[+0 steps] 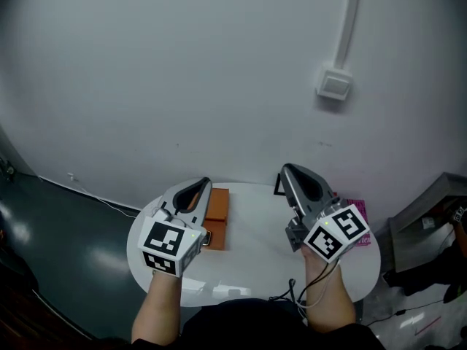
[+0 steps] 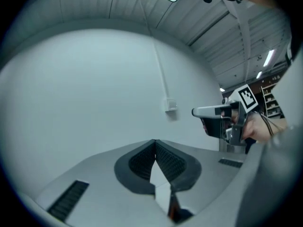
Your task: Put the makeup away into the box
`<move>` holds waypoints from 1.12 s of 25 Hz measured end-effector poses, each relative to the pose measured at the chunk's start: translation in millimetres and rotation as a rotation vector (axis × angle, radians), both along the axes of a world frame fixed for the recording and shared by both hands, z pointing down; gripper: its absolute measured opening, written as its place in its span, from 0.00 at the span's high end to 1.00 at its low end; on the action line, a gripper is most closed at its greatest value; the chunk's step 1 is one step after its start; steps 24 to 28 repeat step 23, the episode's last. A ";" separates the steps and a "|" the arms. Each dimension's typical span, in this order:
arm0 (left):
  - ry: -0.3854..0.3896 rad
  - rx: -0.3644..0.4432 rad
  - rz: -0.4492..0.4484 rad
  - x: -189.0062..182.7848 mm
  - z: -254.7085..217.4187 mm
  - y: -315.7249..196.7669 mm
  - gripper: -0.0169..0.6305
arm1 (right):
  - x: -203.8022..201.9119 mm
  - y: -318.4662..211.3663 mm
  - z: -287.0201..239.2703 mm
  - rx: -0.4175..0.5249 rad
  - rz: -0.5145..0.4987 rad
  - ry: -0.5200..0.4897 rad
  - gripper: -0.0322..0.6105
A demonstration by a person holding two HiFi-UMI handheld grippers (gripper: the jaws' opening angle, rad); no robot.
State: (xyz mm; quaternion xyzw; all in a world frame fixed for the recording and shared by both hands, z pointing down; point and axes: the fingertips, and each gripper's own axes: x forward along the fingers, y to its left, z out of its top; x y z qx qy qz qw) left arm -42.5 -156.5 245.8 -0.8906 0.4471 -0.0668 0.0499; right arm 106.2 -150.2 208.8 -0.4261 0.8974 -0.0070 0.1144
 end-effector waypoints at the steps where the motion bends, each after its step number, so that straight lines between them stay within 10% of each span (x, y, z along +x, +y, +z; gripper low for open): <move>1: 0.034 -0.015 0.010 -2.7 2.3 3.2 0.97 | -4.6 1.5 8.7 -0.014 0.003 0.015 0.90; 28: 0.062 -0.017 -0.023 -12.2 3.0 6.9 0.97 | 6.9 17.3 22.2 -0.012 0.094 0.115 0.90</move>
